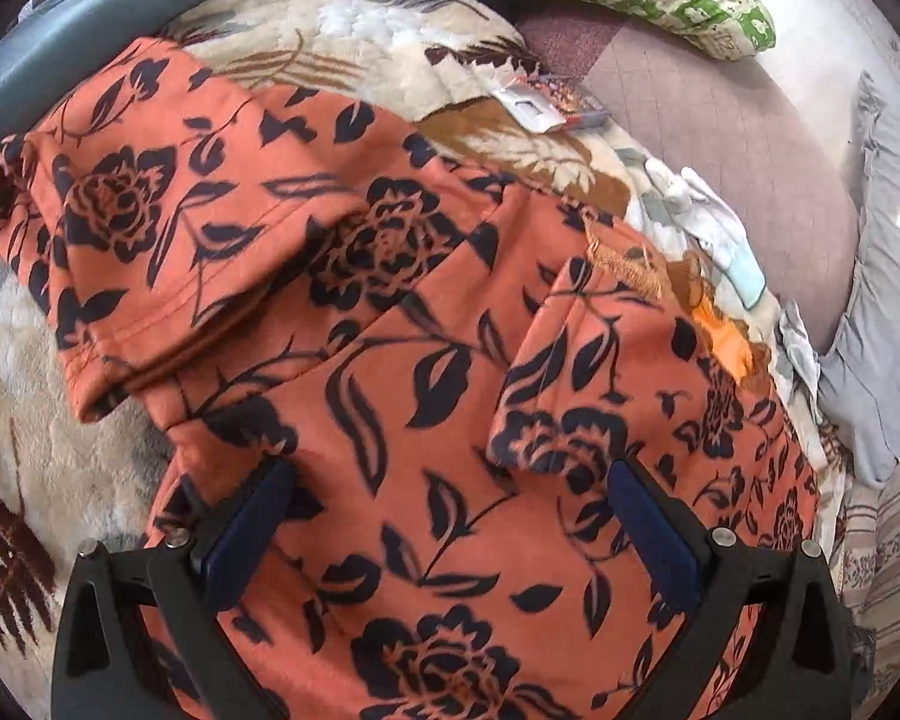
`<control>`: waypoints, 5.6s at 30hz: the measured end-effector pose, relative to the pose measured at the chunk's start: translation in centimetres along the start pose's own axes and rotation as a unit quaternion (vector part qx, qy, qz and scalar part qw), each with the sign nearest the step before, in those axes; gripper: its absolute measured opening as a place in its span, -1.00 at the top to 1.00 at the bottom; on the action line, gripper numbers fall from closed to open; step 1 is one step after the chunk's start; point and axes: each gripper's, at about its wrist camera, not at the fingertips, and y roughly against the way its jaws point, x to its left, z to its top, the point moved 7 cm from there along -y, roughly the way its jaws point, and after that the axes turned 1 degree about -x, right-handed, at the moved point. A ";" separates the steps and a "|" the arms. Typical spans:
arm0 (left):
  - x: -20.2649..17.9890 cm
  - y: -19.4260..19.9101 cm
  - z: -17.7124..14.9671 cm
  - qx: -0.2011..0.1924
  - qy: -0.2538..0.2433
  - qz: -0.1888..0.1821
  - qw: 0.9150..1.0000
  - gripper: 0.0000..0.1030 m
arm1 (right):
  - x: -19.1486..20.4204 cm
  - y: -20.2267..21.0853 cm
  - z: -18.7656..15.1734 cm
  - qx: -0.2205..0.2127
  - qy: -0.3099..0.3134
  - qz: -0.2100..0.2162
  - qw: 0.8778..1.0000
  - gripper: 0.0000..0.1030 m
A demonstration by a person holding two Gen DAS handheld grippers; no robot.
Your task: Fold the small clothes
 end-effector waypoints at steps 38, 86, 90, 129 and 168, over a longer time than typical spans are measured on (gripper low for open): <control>-2.1 -0.7 -0.2 -0.051 -0.110 0.115 0.986 0.94 | -1.5 0.8 2.0 -0.011 0.128 -0.176 0.976 0.79; -3.0 -1.9 -0.1 -0.097 -0.208 0.130 0.964 -0.55 | 5.7 0.4 2.6 0.140 0.321 -0.191 0.917 0.59; -2.9 -1.9 -0.1 -0.096 -0.212 0.120 0.965 -0.62 | 3.0 1.8 6.3 0.061 0.253 -0.243 0.935 0.84; 7.4 11.5 1.3 -0.167 -0.158 0.085 0.970 -0.74 | 6.1 2.3 4.5 0.005 0.330 -0.288 0.899 -0.60; 6.5 1.7 4.0 -0.075 -0.274 0.225 0.932 -0.44 | 5.3 7.2 -14.1 0.072 0.451 -0.112 0.883 -0.60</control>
